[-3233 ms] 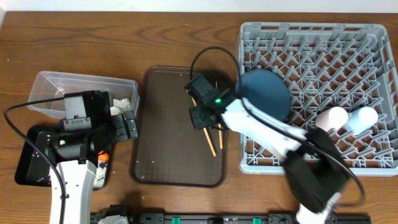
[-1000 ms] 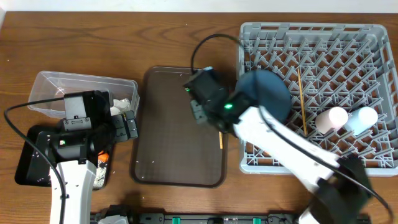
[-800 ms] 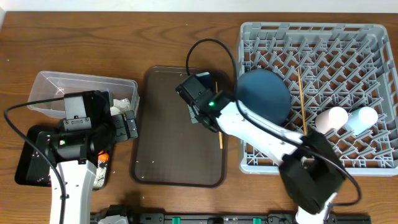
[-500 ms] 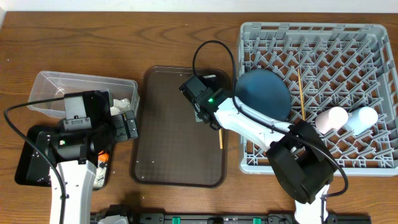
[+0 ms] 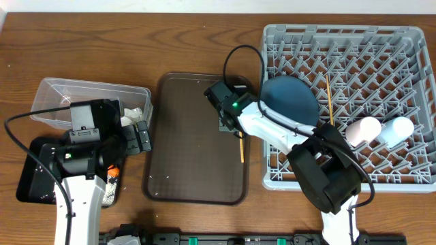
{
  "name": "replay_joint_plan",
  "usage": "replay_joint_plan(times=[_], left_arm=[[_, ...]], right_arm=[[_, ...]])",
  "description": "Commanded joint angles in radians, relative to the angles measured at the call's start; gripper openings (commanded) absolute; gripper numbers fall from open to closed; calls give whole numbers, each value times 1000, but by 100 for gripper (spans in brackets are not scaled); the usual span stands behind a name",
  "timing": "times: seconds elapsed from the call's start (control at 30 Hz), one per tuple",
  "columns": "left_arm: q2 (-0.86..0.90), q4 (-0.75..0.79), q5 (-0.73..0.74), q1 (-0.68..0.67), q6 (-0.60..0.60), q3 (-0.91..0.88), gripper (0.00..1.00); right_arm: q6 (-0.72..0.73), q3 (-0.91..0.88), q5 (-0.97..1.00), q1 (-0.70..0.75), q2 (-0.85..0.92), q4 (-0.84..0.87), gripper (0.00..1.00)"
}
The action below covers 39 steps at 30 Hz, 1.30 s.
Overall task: Sort waste into correct bins and load items into the dishwasher rack
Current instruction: 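Return the right gripper to the brown tray and grasp the second chopstick, then carry the second chopstick into the rack and stand it upright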
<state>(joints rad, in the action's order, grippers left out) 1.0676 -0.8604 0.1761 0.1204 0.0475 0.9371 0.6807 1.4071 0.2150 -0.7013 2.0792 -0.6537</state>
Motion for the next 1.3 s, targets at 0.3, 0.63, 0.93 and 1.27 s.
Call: replay_joint_plan(times=[0.3,0.63,0.93,1.27], left_arm=[[-9,-3,-12,-4,-10,20,98],[-9,-2,-13,-4,-10,20,98],[-9,-2,-12,-4,-10,20,98],[-9,-3,-12,-4,-10,20,98]], right_arm=[[-148,1,-139,8,-7,59,1],[-267,3,-142,31,-304,17,1],[-394,3,-113,336,-606,-145,1],[-562,1,-137,711,-582,-282,1]])
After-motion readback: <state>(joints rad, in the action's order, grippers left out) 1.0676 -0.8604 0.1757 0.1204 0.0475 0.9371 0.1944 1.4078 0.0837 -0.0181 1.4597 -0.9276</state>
